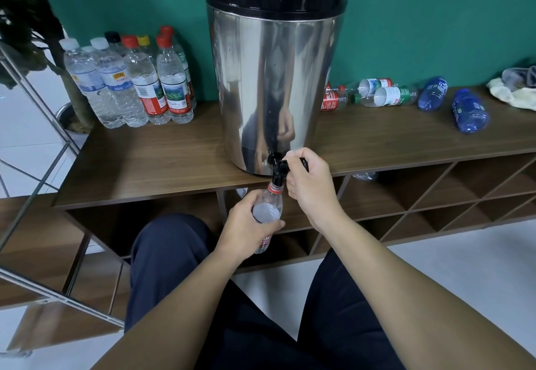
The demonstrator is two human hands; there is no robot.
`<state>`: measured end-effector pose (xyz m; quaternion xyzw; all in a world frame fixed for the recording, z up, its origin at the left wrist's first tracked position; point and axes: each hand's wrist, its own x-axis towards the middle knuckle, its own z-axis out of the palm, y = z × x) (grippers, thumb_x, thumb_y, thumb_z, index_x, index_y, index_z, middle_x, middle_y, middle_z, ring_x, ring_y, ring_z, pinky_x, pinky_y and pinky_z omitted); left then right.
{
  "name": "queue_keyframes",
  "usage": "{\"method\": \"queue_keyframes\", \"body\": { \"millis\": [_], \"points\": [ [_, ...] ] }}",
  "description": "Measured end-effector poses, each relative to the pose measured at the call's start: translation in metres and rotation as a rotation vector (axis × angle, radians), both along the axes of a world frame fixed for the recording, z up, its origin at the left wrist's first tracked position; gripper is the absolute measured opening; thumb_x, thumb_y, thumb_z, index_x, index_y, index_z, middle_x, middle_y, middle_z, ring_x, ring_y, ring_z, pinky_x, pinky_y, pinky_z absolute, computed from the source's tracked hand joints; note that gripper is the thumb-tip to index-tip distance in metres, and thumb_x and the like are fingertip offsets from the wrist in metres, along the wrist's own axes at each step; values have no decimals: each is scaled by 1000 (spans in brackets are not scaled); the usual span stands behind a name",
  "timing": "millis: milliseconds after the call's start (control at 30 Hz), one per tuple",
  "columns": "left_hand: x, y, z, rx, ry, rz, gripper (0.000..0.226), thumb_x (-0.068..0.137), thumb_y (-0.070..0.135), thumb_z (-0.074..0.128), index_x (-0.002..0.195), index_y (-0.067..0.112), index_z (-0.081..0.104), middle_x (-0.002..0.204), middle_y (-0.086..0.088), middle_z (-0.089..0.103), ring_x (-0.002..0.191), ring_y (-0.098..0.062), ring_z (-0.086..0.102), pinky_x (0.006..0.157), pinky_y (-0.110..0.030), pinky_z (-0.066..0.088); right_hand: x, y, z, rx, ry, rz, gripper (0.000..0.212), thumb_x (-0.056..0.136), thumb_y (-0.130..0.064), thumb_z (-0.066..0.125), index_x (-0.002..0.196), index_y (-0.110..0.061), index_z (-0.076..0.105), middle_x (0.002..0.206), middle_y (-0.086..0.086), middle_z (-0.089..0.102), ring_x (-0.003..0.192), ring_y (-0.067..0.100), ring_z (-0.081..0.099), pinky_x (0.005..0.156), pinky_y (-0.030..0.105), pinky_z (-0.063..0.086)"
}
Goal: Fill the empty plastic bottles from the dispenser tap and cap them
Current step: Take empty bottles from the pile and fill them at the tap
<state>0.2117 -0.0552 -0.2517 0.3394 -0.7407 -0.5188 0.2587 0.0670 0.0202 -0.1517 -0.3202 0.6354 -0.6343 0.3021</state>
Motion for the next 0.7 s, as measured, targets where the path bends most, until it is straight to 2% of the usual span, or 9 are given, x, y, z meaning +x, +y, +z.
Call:
{"method": "queue_keyframes", "body": {
  "millis": [200,700],
  "points": [
    [0,2,1,14,29,-11,68,79,25,102,137,37,69,123,16,77,115,-6,73,110,-46,59,0,1,-1,-5,12,-4,23,114,-30,57,102,-12,65,58,-5,39,54,13,34,53,30,31],
    [-1,2,1,14,33,-6,67,78,23,102,135,37,69,121,16,78,115,-6,73,109,-42,59,0,1,0,4,7,8,23,115,-31,56,101,-14,64,59,-4,39,55,13,35,54,29,32]
  ]
}}
